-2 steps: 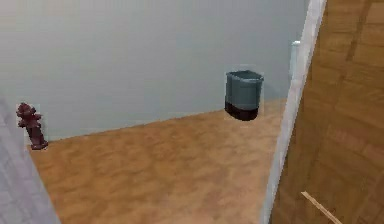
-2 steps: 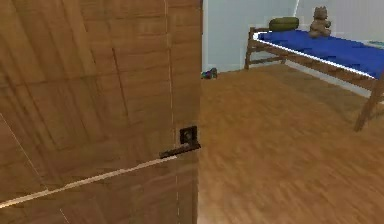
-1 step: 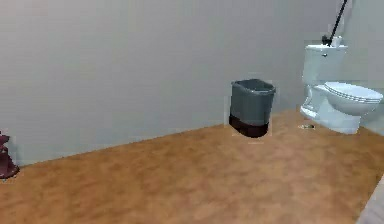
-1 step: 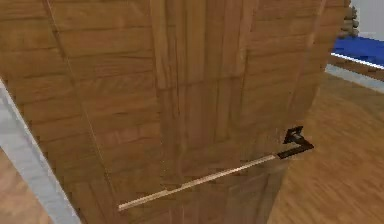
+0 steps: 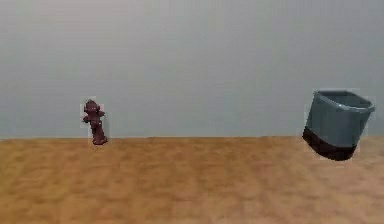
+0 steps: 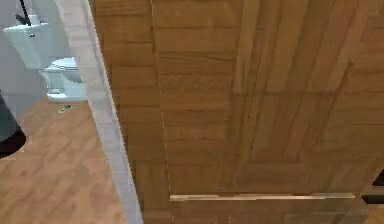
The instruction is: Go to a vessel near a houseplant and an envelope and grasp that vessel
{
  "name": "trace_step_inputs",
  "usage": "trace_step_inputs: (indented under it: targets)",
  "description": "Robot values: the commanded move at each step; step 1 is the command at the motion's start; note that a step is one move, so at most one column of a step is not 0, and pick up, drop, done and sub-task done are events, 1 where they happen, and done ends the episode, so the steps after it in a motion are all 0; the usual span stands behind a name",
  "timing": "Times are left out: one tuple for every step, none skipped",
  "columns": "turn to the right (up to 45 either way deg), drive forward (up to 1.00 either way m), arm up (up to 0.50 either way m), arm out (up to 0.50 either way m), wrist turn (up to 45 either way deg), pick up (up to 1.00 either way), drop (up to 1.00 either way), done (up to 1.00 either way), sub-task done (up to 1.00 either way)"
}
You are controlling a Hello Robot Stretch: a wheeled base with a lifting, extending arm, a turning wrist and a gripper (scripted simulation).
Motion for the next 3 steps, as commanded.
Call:
trace_step_inputs:
  targets:
    - [0.0,0.6,0.0,0.0,0.0,0.0,0.0,0.0,0.0]
    - [-45.0,0.0,0.0,0.0,0.0,0.0,0.0,0.0,0.0]
    - [-33.0,0.0,0.0,0.0,0.0,0.0,0.0,0.0,0.0]
